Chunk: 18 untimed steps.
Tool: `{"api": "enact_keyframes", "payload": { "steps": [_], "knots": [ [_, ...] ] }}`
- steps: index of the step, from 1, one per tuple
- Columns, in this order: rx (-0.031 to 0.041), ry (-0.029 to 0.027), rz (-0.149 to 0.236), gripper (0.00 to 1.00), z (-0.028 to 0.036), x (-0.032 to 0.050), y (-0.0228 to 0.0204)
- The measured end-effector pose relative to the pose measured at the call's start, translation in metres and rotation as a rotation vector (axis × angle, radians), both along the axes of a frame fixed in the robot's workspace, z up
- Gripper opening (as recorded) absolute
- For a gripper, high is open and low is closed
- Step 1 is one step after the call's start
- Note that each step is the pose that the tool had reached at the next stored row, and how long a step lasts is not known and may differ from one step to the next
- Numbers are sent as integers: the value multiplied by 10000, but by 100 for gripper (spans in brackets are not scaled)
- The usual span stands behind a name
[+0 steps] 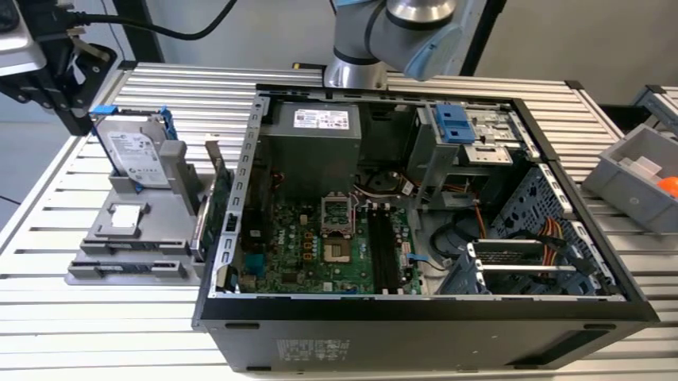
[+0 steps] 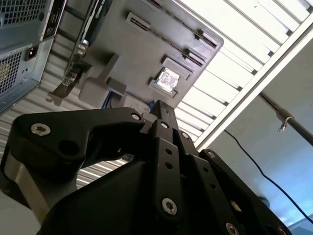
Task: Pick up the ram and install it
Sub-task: 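Reach for the ram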
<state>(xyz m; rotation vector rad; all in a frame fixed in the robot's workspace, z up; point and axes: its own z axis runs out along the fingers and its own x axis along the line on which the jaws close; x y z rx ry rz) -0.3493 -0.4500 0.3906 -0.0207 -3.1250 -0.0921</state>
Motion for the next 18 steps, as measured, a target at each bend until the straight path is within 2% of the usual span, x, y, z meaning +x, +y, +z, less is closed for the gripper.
{"api": "enact_keyframes", "payload": {
  "steps": [10, 18],
  "knots": [
    [0, 8, 0, 0, 0, 2, -112],
    [0, 9, 0, 0, 0, 1, -140]
  ]
}}
